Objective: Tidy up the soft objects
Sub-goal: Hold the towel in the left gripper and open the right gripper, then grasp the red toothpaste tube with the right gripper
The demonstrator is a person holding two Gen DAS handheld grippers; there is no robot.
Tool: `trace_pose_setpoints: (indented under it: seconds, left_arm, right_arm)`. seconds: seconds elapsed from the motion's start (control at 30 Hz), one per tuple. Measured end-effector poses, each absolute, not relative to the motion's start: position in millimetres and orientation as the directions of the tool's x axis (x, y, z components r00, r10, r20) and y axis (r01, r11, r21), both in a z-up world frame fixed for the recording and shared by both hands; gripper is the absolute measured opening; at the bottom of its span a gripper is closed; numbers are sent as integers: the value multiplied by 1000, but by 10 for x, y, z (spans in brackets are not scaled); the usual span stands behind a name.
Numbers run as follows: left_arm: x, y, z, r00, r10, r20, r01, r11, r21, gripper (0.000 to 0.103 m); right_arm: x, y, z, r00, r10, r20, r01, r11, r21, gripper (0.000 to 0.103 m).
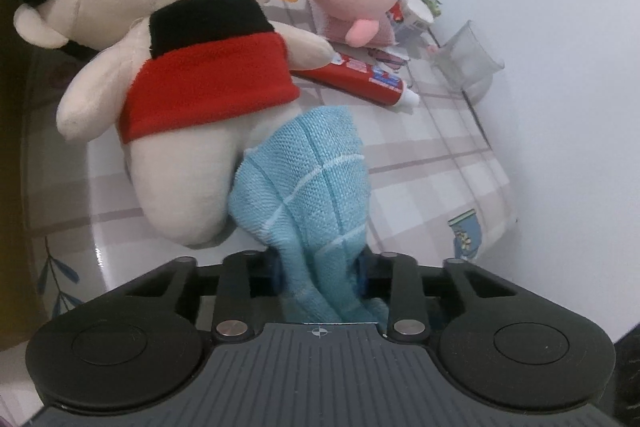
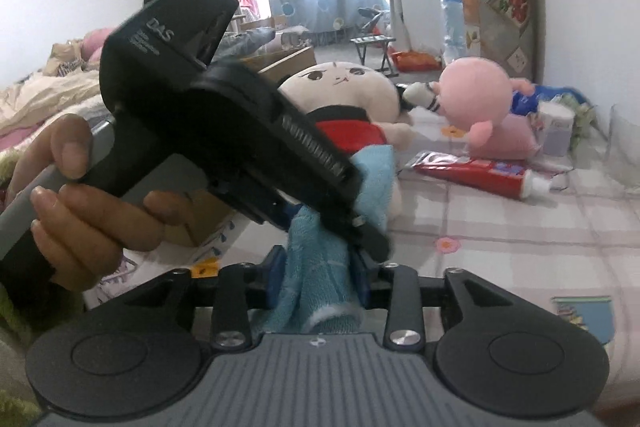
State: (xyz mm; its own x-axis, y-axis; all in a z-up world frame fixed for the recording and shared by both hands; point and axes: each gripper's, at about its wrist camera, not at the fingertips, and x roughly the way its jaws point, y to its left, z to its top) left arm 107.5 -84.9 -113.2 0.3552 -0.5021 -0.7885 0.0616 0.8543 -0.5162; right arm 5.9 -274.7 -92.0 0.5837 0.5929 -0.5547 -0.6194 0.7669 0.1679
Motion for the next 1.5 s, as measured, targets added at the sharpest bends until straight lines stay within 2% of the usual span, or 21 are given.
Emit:
trace_pose_setpoints:
  seconds: [0.17,0.3,0.5,0.73,0.83,0.93,1.0,1.17,1.43,1.5]
  left_arm:
    - [1055,-809,-1103,362,-499,-788,73,857,-510,25]
    - [1005,-787,-1058,368,-475,-799,99,875,-474,24]
    - [899,-758,-964,401,-415,-817,132,908,-397,24]
    - [929,-783,-989,395,-402,-826,129,914,-384,24]
    - [931,-785,-996,394,-401,-827,136,915,-379,24]
    - [929,-791,-996,393,-405,-826,143,914,-380,24]
    - [936,-781,-1002,391,-415,-822,146,909,-389,24]
    - [949,-725,-1045,382,-435,-815,152,900,-409,24]
    - [977,-730,-1046,374,-442,-815,157,896,-415,24]
    - [986,-729,-1053,375,-444,-814,158,896,-416,24]
  right_arm:
    - [102,-3066,-659,608,596,-524,-640,759,122,37]
    - [488,-3429,-475,624,613,-484,-612,769,185,37]
    - [1304,-3294,-679,570,572,-590,-661,746,85,36]
    - [2003,-2866,-1083,496,486,-719,-722,691,-31,36]
    - [2109,-2806,-1193,464,442,-767,-713,700,-28,36]
    - [2063,-2845,-1118,421,427,-801,-679,733,34,24]
    - [1957,-2869,-1088,353,433,-829,-658,745,109,24]
    - [1738,-2732,-1070,353,374,-858,-642,763,69,24]
    - [2103,-2530,-1126,434,329,-839,-565,825,32,24]
    - [2138,-2494,-1116,438,331,-836,-552,833,40,13]
